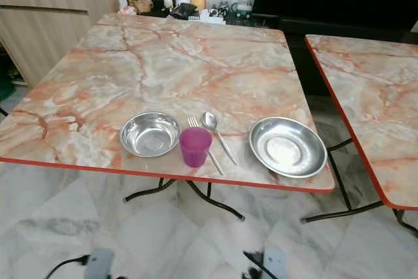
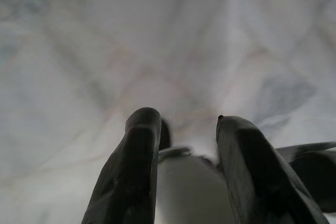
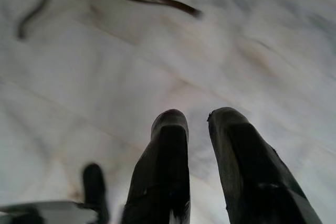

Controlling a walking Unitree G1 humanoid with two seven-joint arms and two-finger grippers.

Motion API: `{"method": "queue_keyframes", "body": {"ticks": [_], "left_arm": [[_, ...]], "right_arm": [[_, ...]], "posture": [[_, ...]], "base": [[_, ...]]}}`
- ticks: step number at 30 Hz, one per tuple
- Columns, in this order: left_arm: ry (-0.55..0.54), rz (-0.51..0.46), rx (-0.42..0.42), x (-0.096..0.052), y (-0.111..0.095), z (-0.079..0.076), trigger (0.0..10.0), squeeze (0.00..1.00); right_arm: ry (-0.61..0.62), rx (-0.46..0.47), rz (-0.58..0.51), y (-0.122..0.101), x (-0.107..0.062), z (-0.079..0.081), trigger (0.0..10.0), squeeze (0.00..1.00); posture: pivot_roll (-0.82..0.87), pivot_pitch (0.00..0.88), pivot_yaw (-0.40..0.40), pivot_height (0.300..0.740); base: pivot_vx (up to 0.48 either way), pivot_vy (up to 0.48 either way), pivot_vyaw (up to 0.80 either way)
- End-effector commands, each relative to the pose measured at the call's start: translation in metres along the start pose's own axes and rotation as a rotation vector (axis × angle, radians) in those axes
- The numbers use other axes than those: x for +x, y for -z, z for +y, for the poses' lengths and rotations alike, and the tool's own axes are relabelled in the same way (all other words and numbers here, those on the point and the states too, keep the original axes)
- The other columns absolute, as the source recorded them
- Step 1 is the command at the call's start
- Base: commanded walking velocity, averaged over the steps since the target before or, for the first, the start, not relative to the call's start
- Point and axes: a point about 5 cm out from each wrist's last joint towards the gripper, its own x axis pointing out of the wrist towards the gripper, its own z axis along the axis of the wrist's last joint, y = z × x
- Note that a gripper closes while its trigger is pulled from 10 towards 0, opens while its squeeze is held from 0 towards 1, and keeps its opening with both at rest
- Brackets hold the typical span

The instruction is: Setting the table

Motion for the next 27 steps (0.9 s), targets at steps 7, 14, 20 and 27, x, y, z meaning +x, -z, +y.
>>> {"method": "queue_keyframes", "body": {"ticks": [7, 14, 20, 27], "left_arm": [[-0.031, 0.007, -0.012, -0.003, 0.006, 0.008, 10.0, 0.0], [-0.063, -0.054, -0.02, -0.003, -0.007, 0.018, 10.0, 0.0], [-0.049, -0.069, -0.014, -0.001, -0.016, 0.017, 10.0, 0.0], [-0.042, -0.057, 0.008, 0.0, -0.02, 0.02, 10.0, 0.0]], "right_arm": [[0.024, 0.023, 0.039, 0.011, -0.003, -0.01, 10.0, 0.0], [0.017, 0.022, 0.038, 0.01, -0.003, -0.007, 10.0, 0.0], [0.0, 0.008, 0.02, 0.001, 0.0, 0.0, 10.0, 0.0], [-0.019, 0.044, -0.034, -0.011, 0.003, 0.01, 10.0, 0.0]], "posture": [[0.18, 0.14, -0.117, 0.74], [0.19, 0.101, -0.099, 0.74], [0.19, 0.043, -0.083, 0.74], [0.16, 0.0, -0.048, 0.74]], "base": [[0.0, 0.0, 0.0], [0.0, 0.0, 0.0], [0.0, 0.0, 0.0], [0.0, 0.0, 0.0]]}}
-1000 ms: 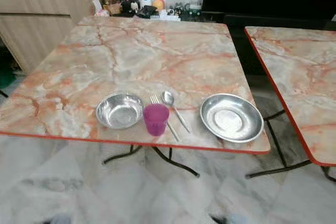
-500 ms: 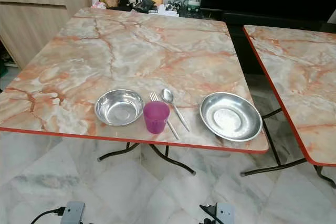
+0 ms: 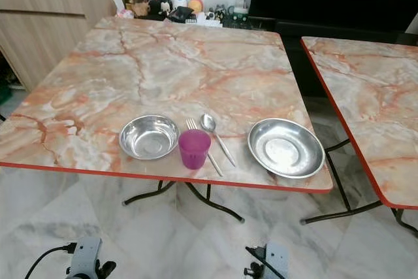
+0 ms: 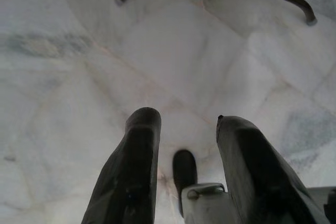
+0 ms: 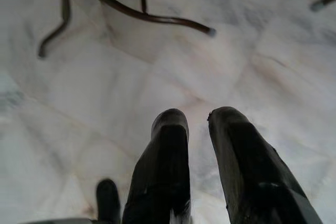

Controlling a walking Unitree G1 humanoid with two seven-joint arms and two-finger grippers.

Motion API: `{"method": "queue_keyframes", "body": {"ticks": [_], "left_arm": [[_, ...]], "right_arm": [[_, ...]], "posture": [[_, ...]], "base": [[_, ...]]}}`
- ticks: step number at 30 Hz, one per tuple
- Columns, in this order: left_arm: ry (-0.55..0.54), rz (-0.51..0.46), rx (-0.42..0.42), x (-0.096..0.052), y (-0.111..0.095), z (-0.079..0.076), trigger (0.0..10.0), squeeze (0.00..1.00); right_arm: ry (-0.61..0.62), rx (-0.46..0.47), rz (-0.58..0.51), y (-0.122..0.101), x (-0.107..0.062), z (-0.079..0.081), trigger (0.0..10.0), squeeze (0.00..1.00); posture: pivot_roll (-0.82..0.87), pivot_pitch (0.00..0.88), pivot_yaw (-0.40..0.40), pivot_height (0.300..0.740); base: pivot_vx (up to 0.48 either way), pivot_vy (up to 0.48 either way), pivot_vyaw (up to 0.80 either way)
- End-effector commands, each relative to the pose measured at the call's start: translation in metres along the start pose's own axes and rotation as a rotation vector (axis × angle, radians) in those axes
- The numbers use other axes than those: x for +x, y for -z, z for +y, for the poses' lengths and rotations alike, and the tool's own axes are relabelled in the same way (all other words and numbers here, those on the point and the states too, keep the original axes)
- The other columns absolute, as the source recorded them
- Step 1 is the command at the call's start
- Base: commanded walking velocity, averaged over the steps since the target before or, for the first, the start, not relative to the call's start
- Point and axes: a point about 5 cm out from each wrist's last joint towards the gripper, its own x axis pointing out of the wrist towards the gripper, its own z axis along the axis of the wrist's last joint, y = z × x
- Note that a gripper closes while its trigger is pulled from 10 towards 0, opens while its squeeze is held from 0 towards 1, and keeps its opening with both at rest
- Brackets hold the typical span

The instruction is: Setting the table

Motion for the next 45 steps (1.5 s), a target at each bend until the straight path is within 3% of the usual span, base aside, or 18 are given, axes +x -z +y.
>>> {"method": "queue_keyframes", "body": {"ticks": [1, 9, 15, 20, 24, 28, 32, 34, 35, 36, 38, 40, 45], "left_arm": [[0.001, 0.039, 0.0, -0.001, 0.006, 0.003, 10.0, 0.0], [-0.016, -0.002, -0.012, -0.006, 0.009, 0.013, 10.0, 0.0], [-0.017, 0.038, -0.024, -0.019, 0.045, 0.01, 10.0, 0.0], [-0.005, 0.035, -0.028, -0.027, 0.061, 0.008, 10.0, 0.0], [-0.016, -0.004, -0.037, -0.035, 0.068, 0.01, 10.0, 0.0], [-0.034, -0.034, -0.031, -0.041, 0.072, 0.016, 10.0, 0.0], [-0.064, -0.045, -0.021, -0.046, 0.073, 0.028, 10.0, 0.0], [-0.086, -0.061, -0.017, -0.046, 0.068, 0.035, 10.0, 0.0], [-0.086, -0.061, -0.017, -0.046, 0.068, 0.035, 10.0, 0.0], [-0.11, -0.084, -0.03, -0.045, 0.062, 0.04, 10.0, 0.0], [-0.123, -0.103, -0.035, -0.043, 0.056, 0.043, 10.0, 0.0], [-0.13, -0.108, -0.039, -0.041, 0.052, 0.044, 10.0, 0.0], [-0.131, -0.086, -0.034, -0.037, 0.05, 0.041, 10.0, 0.0]], "right_arm": [[0.014, 0.026, 0.001, 0.003, -0.001, -0.002, 10.0, 0.0], [-0.042, -0.009, -0.127, -0.009, -0.002, 0.002, 10.0, 0.0], [-0.062, -0.045, -0.185, 0.004, -0.011, -0.01, 10.0, 0.0], [-0.05, -0.035, -0.277, 0.009, -0.023, -0.024, 10.0, 0.0], [-0.024, -0.079, -0.373, 0.016, -0.042, -0.042, 10.0, 0.0], [0.093, -0.053, -0.508, 0.013, -0.068, -0.069, 10.0, 0.0], [0.157, -0.034, -0.521, 0.021, -0.087, -0.077, 10.0, 0.0], [0.228, 0.091, -0.49, 0.021, -0.083, -0.082, 10.0, 0.0], [0.228, 0.091, -0.49, 0.021, -0.083, -0.082, 10.0, 0.0], [0.259, 0.2, -0.499, 0.014, -0.077, -0.085, 10.0, 0.0], [0.242, 0.187, -0.478, 0.009, -0.068, -0.082, 10.0, 0.0], [0.201, 0.102, -0.423, 0.008, -0.057, -0.075, 10.0, 0.0], [0.192, 0.091, -0.338, 0.014, -0.046, -0.071, 10.0, 0.0]], "posture": [[0.16, 0.0, -0.042, 0.74], [0.14, 0.0, -0.03, 0.74], [0.13, 0.042, -0.06, 0.74], [0.14, 0.073, -0.088, 0.74], [0.15, 0.102, -0.089, 0.74], [0.08, 0.119, -0.05, 0.74], [0.07, 0.125, -0.031, 0.74], [0.09, 0.13, -0.031, 0.74], [0.09, 0.13, -0.031, 0.74], [0.1, 0.133, -0.039, 0.74], [0.13, 0.117, -0.061, 0.74], [0.15, 0.103, -0.07, 0.74], [0.16, 0.078, -0.076, 0.74]], "base": [[0.0, 0.0, 0.0], [0.0, 0.0, 0.0], [0.0, 0.0, 0.0], [0.0, 0.0, 0.0], [0.0, 0.0, 0.0], [0.0, 0.0, 0.0], [0.0, 0.0, 0.0], [0.0, 0.0, 0.0], [0.0, 0.0, 0.0], [0.0, 0.0, 0.0], [0.0, 0.0, 0.0], [0.0, 0.0, 0.0], [0.0, 0.0, 0.0]]}}
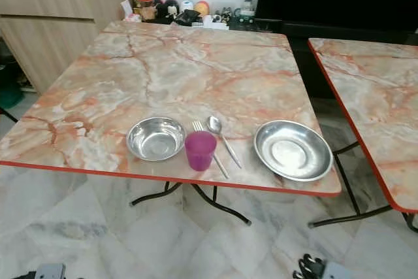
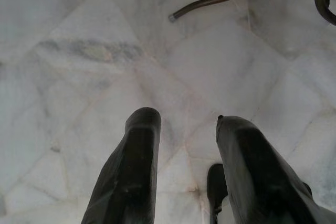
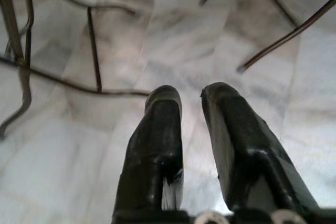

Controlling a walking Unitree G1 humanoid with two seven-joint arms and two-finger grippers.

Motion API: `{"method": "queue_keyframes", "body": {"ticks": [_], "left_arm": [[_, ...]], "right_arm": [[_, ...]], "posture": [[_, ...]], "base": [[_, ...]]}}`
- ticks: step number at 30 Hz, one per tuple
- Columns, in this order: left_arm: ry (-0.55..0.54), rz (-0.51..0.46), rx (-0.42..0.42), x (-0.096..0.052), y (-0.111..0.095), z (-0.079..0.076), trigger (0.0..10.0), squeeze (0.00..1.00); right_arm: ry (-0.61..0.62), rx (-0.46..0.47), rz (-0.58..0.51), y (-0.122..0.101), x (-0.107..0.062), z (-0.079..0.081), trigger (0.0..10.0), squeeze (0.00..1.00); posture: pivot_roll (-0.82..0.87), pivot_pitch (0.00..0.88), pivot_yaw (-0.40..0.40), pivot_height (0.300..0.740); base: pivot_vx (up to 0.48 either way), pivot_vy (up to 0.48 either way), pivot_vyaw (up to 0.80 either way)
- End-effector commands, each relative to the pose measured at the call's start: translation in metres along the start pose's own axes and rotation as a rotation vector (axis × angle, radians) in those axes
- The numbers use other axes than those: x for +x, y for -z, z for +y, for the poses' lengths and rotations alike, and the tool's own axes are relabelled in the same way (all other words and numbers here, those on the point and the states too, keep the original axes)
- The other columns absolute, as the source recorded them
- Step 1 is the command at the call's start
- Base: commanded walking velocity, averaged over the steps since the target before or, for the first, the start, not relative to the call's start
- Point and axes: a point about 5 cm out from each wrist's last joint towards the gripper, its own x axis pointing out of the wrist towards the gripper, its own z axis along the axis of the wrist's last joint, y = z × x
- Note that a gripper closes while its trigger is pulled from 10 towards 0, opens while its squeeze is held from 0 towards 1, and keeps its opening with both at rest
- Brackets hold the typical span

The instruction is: Setting the table

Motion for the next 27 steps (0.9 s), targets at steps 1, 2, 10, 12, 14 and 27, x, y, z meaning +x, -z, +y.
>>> {"method": "queue_keyframes", "body": {"ticks": [1, 2, 10, 12, 14, 27], "left_arm": [[-0.003, 0.052, -0.008, -0.003, 0.01, -0.002, 10.0, 0.0], [0.004, 0.061, -0.018, 0.003, 0.005, -0.007, 10.0, 0.0], [0.046, 0.124, 0.032, 0.015, -0.007, -0.014, 10.0, 0.0], [0.022, 0.171, 0.017, 0.017, -0.005, -0.014, 10.0, 0.0], [0.016, 0.18, -0.001, 0.018, -0.006, -0.015, 10.0, 0.0], [0.079, 0.239, -0.011, 0.019, 0.002, -0.046, 10.0, 0.0]], "right_arm": [[0.04, 0.01, 0.08, 0.014, -0.005, -0.007, 10.0, 0.0], [0.042, 0.034, 0.123, 0.015, 0.002, -0.002, 10.0, 0.0], [0.044, 0.059, 0.28, 0.028, 0.011, 0.015, 10.0, 0.0], [0.048, 0.028, 0.367, 0.041, 0.005, 0.017, 10.0, 0.0], [0.033, -0.003, 0.388, 0.043, 0.004, 0.019, 10.0, 0.0], [0.007, 0.027, 0.301, 0.022, 0.017, 0.015, 10.0, 0.0]], "posture": [[0.19, 0.057, -0.077, 0.74], [0.19, 0.037, -0.063, 0.74], [0.13, 0.0, -0.018, 0.74], [0.13, 0.0, -0.026, 0.74], [0.13, 0.0, -0.028, 0.74], [0.03, 0.0, -0.057, 0.74]], "base": [[0.0, 0.0, 0.0], [0.0, 0.0, 0.0], [0.0, 0.0, 0.0], [0.0, 0.0, 0.0], [0.0, 0.0, 0.0], [0.0, 0.0, 0.0]]}}
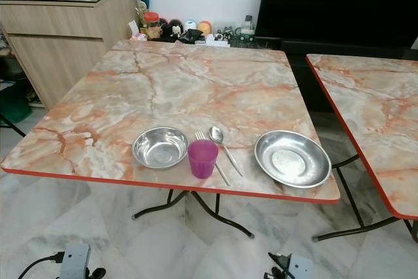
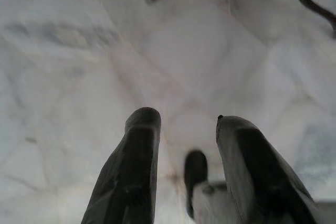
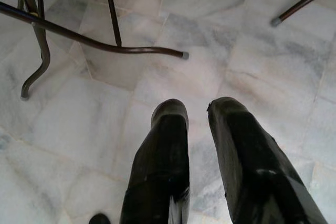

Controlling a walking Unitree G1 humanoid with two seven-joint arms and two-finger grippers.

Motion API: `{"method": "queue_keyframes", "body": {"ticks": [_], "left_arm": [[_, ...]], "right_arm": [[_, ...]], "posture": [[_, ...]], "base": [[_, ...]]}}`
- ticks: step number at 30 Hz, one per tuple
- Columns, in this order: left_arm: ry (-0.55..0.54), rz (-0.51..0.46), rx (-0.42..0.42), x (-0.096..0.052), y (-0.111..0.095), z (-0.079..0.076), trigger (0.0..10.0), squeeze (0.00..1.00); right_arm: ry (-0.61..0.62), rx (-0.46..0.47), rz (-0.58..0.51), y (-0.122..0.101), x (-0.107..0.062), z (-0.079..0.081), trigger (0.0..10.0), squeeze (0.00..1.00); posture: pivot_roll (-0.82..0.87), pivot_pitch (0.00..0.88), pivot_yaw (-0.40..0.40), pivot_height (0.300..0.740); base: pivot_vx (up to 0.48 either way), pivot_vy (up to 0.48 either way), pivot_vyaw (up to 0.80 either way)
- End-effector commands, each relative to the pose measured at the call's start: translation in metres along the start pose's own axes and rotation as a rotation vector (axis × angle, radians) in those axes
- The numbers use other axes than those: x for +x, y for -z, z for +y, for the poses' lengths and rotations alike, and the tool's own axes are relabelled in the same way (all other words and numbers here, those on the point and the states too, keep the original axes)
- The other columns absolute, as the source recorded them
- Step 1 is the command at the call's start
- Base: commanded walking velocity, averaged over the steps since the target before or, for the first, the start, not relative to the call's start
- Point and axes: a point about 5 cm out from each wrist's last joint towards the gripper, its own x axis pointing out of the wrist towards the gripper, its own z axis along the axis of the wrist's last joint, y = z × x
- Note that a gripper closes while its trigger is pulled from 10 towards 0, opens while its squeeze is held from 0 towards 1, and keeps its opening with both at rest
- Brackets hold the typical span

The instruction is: Setting the table

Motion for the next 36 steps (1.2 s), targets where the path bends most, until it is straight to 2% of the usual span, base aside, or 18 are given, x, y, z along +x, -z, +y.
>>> {"method": "queue_keyframes", "body": {"ticks": [1, 5, 7, 13, 17, 19, 20, 21, 22, 23, 28, 31, 32, 33, 34, 35, 36], "left_arm": [[0.004, 0.056, 0.005, -0.002, 0.013, -0.004, 10.0, 0.0], [0.034, 0.077, 0.043, -0.003, 0.019, -0.01, 10.0, 0.0], [0.045, 0.08, 0.056, -0.004, 0.021, -0.011, 10.0, 0.0], [0.041, 0.073, 0.076, -0.003, 0.018, -0.009, 10.0, 0.0], [0.015, 0.054, 0.055, -0.004, 0.016, -0.003, 10.0, 0.0], [0.019, 0.067, 0.077, -0.005, 0.02, -0.003, 10.0, 0.0], [0.025, 0.076, 0.096, -0.005, 0.022, -0.003, 10.0, 0.0], [0.024, 0.083, 0.096, -0.007, 0.026, -0.002, 10.0, 0.0], [0.024, 0.083, 0.096, -0.007, 0.026, -0.002, 10.0, 0.0], [0.019, 0.085, 0.09, -0.008, 0.028, -0.001, 10.0, 0.0], [0.018, 0.087, 0.089, -0.008, 0.029, -0.001, 10.0, 0.0], [0.019, 0.105, 0.093, -0.011, 0.037, 0.0, 10.0, 0.0], [0.019, 0.105, 0.093, -0.011, 0.037, 0.0, 10.0, 0.0], [0.019, 0.109, 0.094, -0.012, 0.04, 0.001, 10.0, 0.0], [0.018, 0.11, 0.094, -0.013, 0.041, 0.001, 10.0, 0.0], [0.017, 0.108, 0.092, -0.013, 0.041, 0.001, 10.0, 0.0], [0.016, 0.107, 0.091, -0.013, 0.041, 0.001, 10.0, 0.0]], "right_arm": [[0.023, 0.026, 0.001, 0.005, -0.004, -0.012, 10.0, 0.0], [0.03, 0.024, 0.001, 0.009, -0.007, -0.018, 10.0, 0.0], [0.052, 0.052, -0.001, 0.013, -0.009, -0.022, 10.0, 0.0], [0.03, 0.008, -0.009, 0.015, -0.01, -0.017, 10.0, 0.0], [0.008, 0.018, -0.103, 0.003, -0.007, -0.007, 10.0, 0.0], [-0.008, 0.021, -0.155, -0.001, -0.008, -0.003, 10.0, 0.0], [-0.012, 0.02, -0.169, 0.0, -0.009, -0.002, 10.0, 0.0], [-0.041, 0.016, -0.229, -0.001, -0.013, 0.003, 10.0, 0.0], [-0.041, 0.016, -0.229, -0.001, -0.013, 0.003, 10.0, 0.0], [-0.069, 0.008, -0.288, -0.004, -0.018, 0.007, 10.0, 0.0], [-0.082, 0.0, -0.323, -0.006, -0.021, 0.009, 10.0, 0.0], [-0.113, -0.083, -0.409, -0.008, -0.038, 0.009, 10.0, 0.0], [-0.113, -0.083, -0.409, -0.008, -0.038, 0.009, 10.0, 0.0], [-0.128, -0.118, -0.454, -0.011, -0.048, 0.011, 10.0, 0.0], [-0.128, -0.117, -0.47, -0.013, -0.052, 0.011, 10.0, 0.0], [-0.124, -0.102, -0.502, -0.019, -0.056, 0.01, 10.0, 0.87], [-0.122, -0.093, -0.524, -0.024, -0.059, 0.009, 10.0, 0.87]], "posture": [[0.01, 0.0, -0.057, 0.74], [0.0, 0.0, -0.051, 0.74], [0.0, 0.001, -0.055, 0.74], [0.03, 0.018, -0.073, 0.74], [0.04, 0.03, -0.073, 0.74], [0.04, 0.033, -0.069, 0.74], [0.04, 0.038, -0.067, 0.74], [0.04, 0.042, -0.064, 0.74], [0.04, 0.042, -0.064, 0.74], [0.04, 0.042, -0.064, 0.74], [0.04, 0.042, -0.064, 0.74], [0.03, 0.045, -0.073, 0.74], [0.03, 0.045, -0.073, 0.74], [0.03, 0.048, -0.078, 0.74], [0.03, 0.048, -0.079, 0.74], [0.03, 0.048, -0.08, 0.74], [0.03, 0.048, -0.08, 0.74]], "base": [[0.0, 0.0, 0.0], [0.0, 0.0, 0.0], [0.0, 0.0, 0.0], [0.0, 0.0, 0.0], [0.0, 0.0, 0.0], [0.0, 0.0, 0.0], [0.0, 0.0, 0.0], [0.0, 0.0, 0.0], [0.0, 0.0, 0.0], [0.0, 0.0, 0.0], [0.0, 0.0, 0.0], [0.0, 0.0, 0.0], [0.0, 0.0, 0.0], [0.0, 0.0, 0.0], [0.0, 0.0, 0.0], [0.0, 0.0, 0.0], [0.0, 0.0, 0.0]]}}
